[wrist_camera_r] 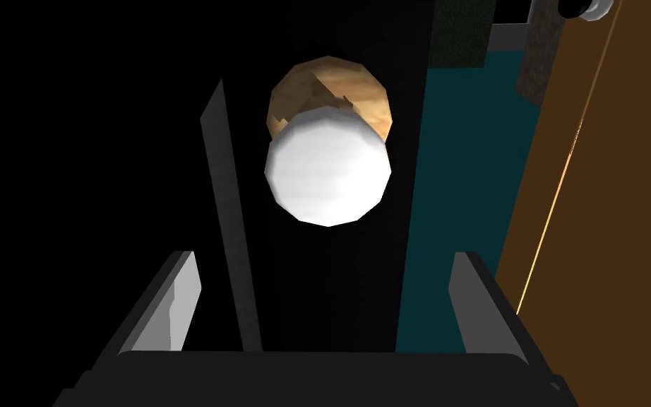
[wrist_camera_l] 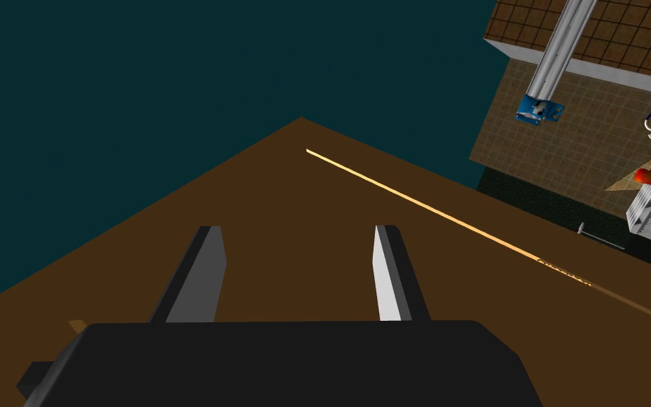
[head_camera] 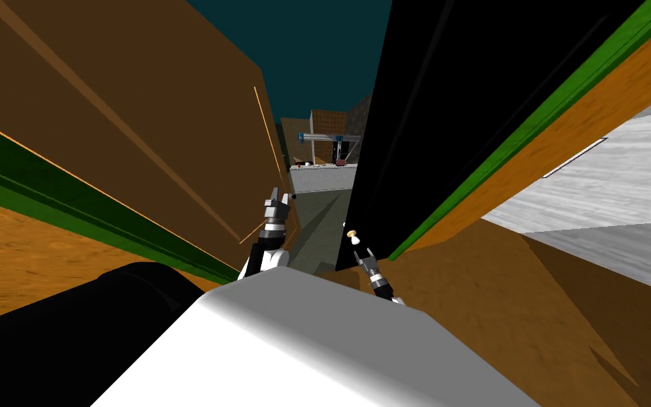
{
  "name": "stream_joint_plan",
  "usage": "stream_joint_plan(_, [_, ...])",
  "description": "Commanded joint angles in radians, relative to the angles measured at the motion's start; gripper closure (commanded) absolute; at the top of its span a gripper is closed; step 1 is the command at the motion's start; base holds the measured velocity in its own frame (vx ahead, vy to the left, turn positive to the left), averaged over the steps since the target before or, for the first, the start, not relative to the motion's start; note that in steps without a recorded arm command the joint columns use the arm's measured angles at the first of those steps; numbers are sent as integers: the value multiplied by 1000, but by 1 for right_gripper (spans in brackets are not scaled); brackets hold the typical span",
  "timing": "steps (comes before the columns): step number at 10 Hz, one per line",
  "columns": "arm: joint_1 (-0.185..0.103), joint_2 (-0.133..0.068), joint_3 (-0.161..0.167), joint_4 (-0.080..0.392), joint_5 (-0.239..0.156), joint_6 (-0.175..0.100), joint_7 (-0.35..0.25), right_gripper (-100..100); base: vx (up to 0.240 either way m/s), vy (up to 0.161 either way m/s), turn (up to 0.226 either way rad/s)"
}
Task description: Push the door open
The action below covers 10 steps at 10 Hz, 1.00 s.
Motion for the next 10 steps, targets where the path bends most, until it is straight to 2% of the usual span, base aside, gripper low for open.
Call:
stream_joint_plan(1, [-6,7,-3,8,-2,4,7,-100,198,113,39])
stream_joint_plan(4, [-8,12,-5,10,-2,7,11,-100,164,70,20])
stream_joint_plan(5, [-8,12,-5,10,-2,7,11,100,-6,-7,-5])
stream_joint_plan(10, [-8,12,-5,10,-2,7,11,100,-7,-6,8])
